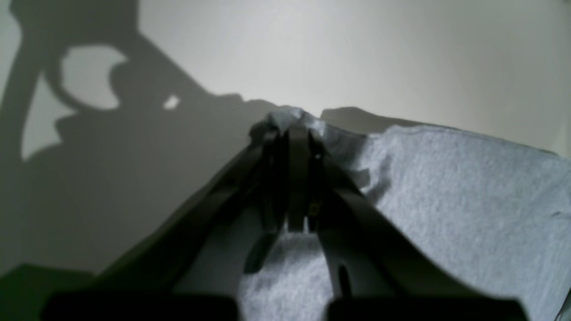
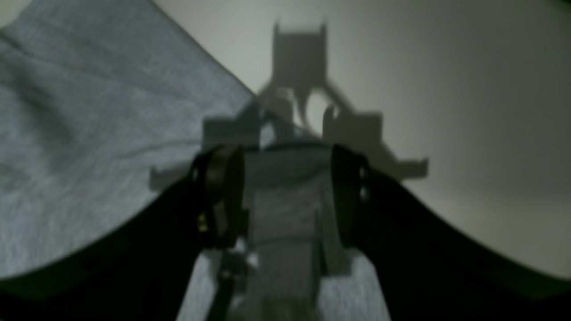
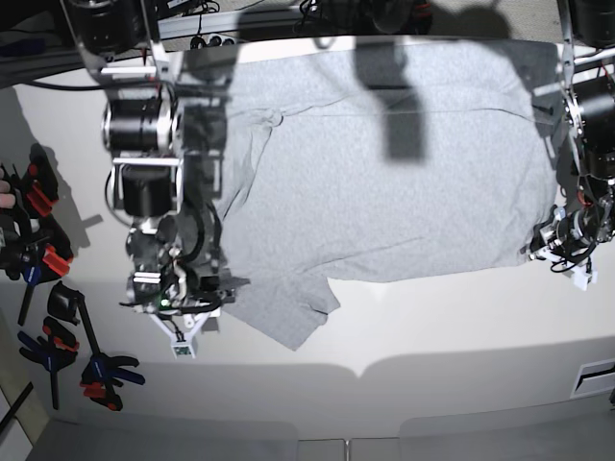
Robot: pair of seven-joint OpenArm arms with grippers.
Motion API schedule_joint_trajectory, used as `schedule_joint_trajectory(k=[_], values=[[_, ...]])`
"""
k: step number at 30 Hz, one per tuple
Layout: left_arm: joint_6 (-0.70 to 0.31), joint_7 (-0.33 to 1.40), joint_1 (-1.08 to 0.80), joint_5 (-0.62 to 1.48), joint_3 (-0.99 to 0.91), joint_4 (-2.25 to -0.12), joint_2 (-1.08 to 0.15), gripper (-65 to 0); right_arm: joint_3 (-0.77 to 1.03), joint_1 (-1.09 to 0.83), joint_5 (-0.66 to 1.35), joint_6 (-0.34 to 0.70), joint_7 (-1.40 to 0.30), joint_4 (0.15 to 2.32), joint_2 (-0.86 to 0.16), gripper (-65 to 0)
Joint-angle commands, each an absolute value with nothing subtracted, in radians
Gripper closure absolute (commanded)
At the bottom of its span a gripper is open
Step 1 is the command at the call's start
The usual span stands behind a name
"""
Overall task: Fold the T-shirt properly
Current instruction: 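Lift the grasped side edges and fold them toward the collar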
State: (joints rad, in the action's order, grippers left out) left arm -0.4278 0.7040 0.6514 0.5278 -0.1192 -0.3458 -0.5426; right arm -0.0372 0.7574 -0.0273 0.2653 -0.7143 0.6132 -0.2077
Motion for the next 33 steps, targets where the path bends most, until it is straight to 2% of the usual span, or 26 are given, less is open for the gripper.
schedule_joint_trajectory(k=[1, 6, 13, 15, 17, 18, 25, 33], values=[[-0.424, 0.733, 0.663, 0.508, -0.118, -0.347, -0.549, 0.0, -0.03, 0.812, -0.026, 0.263, -0.695, 0.59, -0.217, -29.4], [-0.423, 0.727, 0.663, 0.507, -0.118, -0.347, -0.549, 0.0, -0.029, 0.822, -0.025, 0.266, -0.68, 0.465, -0.228, -29.3], [-0.423, 0.703, 0.662, 0.507, -0.118, -0.347, -0.549, 0.0, -0.029, 0.788, -0.022, 0.315, -0.681, 0.414, -0.226, -21.9], [-0.424, 0.704, 0.662, 0.506, -0.118, -0.347, -0.549, 0.0, -0.029, 0.784, -0.015, 0.324, -0.681, 0.414, -0.226, -16.0], [-0.424, 0.703, 0.662, 0.507, -0.118, -0.347, -0.549, 0.0, -0.029, 0.784, -0.015, 0.324, -0.681, 0.414, -0.227, -1.7], [-0.423, 0.703, 0.662, 0.507, -0.118, -0.347, -0.549, 0.0, -0.029, 0.785, -0.015, 0.324, -0.68, 0.415, -0.227, 0.0], [-0.424, 0.684, 0.671, 0.507, -0.118, -0.369, -0.549, 0.0, -0.029, 0.838, -0.023, 0.322, -0.669, 0.415, -0.228, 0.0], [-0.439, 0.69, 0.666, 0.507, -0.118, -0.538, -0.55, 0.0, -0.029, 0.913, -0.023, 0.323, -0.667, 0.449, -0.227, 0.0]])
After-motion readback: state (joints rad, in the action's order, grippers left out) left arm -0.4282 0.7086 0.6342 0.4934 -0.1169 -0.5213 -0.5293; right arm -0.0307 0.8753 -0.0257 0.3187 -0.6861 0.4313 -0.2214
